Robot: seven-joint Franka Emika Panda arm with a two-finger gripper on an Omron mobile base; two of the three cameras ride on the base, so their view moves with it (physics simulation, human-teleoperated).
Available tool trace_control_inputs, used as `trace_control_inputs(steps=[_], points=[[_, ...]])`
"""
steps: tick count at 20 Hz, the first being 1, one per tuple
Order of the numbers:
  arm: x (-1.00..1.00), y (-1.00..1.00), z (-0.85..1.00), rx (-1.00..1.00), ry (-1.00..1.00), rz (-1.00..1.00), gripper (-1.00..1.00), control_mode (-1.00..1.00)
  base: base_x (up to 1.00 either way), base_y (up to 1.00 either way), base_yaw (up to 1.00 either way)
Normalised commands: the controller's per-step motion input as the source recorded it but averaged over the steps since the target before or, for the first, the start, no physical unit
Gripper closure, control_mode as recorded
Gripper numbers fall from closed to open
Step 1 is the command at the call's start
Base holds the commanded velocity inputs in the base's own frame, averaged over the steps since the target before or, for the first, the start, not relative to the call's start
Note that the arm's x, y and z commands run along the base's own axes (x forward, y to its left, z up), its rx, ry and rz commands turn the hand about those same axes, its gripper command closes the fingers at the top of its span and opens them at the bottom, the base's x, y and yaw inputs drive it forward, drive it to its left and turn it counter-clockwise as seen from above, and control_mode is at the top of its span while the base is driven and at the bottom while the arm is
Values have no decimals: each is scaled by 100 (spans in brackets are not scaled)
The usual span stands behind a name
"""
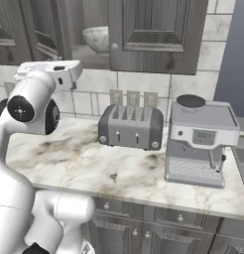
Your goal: Move the bowls from the cabinet to the plates on the dining table.
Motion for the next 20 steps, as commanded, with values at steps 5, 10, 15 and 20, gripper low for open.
trace_control_inputs(steps=[5, 10, 15, 20], points=[[0, 3, 0, -1, 6, -2, -100, -100, 0, 0, 0], [-3, 4, 0, -2, 7, -1, -100, -100, 0, 0, 0], [-60, -9, 6, 0, 5, 0, -100, -100, 0, 0, 0], [-96, -33, 1, 0, 1, 0, -100, -100, 0, 0, 0]])
